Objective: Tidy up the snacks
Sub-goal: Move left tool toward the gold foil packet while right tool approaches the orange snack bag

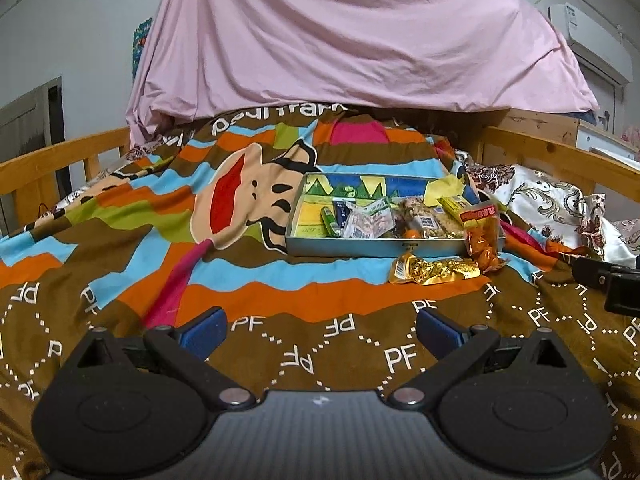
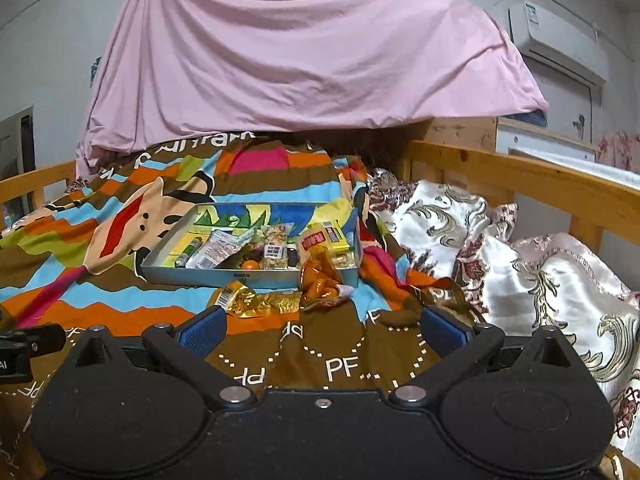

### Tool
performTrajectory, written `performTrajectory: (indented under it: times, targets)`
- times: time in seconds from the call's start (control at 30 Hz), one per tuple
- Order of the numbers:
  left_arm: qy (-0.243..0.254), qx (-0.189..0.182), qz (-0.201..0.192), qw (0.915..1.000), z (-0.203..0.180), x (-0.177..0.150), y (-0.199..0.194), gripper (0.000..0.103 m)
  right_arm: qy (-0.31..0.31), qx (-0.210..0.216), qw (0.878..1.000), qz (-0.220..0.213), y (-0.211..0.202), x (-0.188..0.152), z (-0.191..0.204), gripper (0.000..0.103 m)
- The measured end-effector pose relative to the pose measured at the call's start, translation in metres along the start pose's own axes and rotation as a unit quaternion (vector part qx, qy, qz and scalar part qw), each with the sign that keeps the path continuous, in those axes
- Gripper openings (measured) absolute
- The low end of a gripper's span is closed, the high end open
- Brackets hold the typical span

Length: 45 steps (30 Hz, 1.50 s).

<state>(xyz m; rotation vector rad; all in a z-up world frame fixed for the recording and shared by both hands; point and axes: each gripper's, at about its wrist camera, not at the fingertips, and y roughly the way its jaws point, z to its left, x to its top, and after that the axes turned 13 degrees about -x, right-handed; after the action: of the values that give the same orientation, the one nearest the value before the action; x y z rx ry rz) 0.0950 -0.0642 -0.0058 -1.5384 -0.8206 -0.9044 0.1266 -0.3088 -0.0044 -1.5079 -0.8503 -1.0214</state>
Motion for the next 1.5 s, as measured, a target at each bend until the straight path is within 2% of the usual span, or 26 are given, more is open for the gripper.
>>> performTrajectory:
  times: [0.13,0.37,0.53,0.77,1.1,1.37,1.5]
  targets:
    - [-0.007,0.011,0.014,0.9998,-0.005,0.003,0.002,0.103,0.004,0.0,1.0,0.008,0.002,0.0,-0.001,0.102]
    - [-0.004,0.059,0.032,0.9977,-0.013,0.012,0.005,0.103,0.005,0.013,1.0,0.019,0.008,0.002,0.0,0.102]
    - [0.014,0.107,0.04,0.9933,-0.019,0.024,0.011,0.103,0.018,0.018,0.999,0.025,0.011,0.006,-0.002,0.102]
    - [0.05,0.125,0.04,0.99,-0.027,0.036,0.025,0.103,0.004,0.025,0.999,0.032,0.016,0.008,0.004,0.102]
    - [0.058,0.094,0.053,0.9925,-0.03,0.045,0.056,0.103,-0.037,0.02,0.999,0.006,0.017,0.017,0.017,0.102]
    - [0.067,0.091,0.061,0.9917,-0.02,0.054,0.085,0.103,-0.077,0.018,0.997,-0.02,0.048,0.029,0.035,0.102]
    - [0.076,0.089,0.063,0.9912,-0.015,0.059,0.109,0.103,-0.09,0.0,0.994,-0.056,0.067,0.03,0.035,0.102]
